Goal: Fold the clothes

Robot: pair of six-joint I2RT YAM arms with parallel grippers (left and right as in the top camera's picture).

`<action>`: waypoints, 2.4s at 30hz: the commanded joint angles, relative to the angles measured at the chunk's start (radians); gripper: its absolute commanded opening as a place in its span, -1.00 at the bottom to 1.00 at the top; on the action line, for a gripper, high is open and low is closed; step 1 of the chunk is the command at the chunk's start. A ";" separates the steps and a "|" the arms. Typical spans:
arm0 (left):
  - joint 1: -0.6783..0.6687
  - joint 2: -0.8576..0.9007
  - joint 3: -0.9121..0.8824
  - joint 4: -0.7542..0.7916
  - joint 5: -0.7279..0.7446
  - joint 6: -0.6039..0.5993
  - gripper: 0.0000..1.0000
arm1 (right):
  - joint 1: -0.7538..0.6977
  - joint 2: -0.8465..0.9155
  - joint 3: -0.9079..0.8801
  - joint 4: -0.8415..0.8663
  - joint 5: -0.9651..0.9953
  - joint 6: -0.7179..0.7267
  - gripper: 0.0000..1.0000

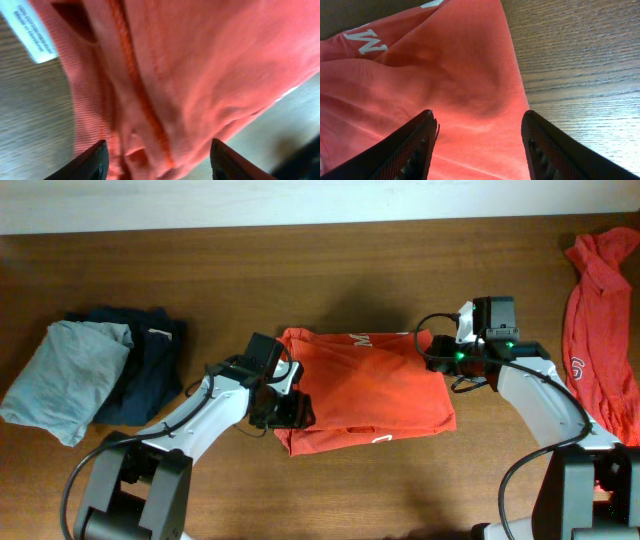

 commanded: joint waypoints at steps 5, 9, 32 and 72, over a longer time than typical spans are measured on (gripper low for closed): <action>0.008 0.058 0.035 0.028 0.074 -0.243 0.13 | -0.007 0.006 0.019 -0.002 -0.028 0.005 0.13; 0.008 0.136 0.035 0.032 0.134 -0.253 -0.21 | -0.007 0.006 0.019 0.024 -0.028 0.004 0.15; 0.056 0.182 0.035 -0.094 0.242 -0.183 -0.99 | 0.041 0.290 0.019 0.302 -0.168 -0.018 -0.71; 0.164 -0.015 0.156 -0.261 -0.107 -0.010 -0.42 | -0.001 0.126 0.278 -0.337 -0.050 -0.001 -0.21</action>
